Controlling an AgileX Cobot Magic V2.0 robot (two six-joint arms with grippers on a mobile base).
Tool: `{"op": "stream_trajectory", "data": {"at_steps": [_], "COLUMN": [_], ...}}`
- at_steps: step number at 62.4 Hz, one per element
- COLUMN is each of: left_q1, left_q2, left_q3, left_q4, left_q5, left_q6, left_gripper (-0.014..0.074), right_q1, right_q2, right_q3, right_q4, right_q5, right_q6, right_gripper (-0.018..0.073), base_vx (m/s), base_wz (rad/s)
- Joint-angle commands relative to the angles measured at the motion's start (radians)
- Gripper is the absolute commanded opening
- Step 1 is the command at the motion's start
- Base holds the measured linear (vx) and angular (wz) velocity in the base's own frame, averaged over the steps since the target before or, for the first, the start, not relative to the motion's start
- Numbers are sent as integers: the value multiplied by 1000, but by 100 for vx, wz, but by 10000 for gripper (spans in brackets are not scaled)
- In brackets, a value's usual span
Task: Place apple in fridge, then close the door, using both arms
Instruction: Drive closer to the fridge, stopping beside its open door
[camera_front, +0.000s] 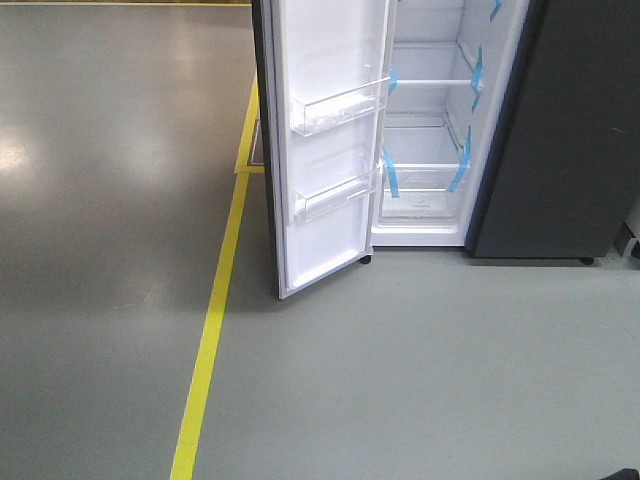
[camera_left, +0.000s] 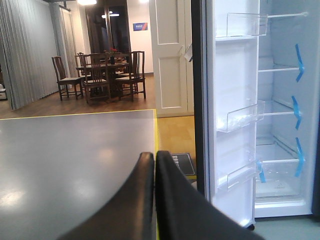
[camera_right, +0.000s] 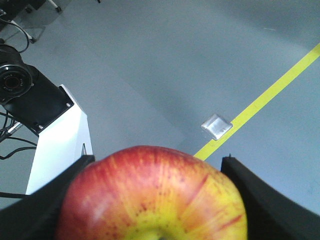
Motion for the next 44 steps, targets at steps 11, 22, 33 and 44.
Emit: {"op": "stream_trajectory", "data": {"at_steps": [11, 22, 33, 44], "left_q1": [0, 0, 0, 0], "left_q2": [-15, -15, -15, -15], "left_q3": [21, 21, 21, 21], "left_q4": [-11, -11, -11, -11], "left_q5": [-77, -77, -77, -77], "left_q6": [-2, -2, -2, -2], "left_gripper": [-6, -6, -6, -6], "right_q1": [-2, -2, -2, -2], "right_q2": [4, 4, 4, 4], "right_q3": [-25, -25, -25, -25], "right_q4": [34, 34, 34, 34], "right_q5": [-50, -50, -50, -50], "right_q6": [-8, -8, -8, -8], "right_gripper": [361, 361, 361, 361], "base_vx": [16, 15, 15, 14], "base_wz": [0, 0, -1, -1]}}
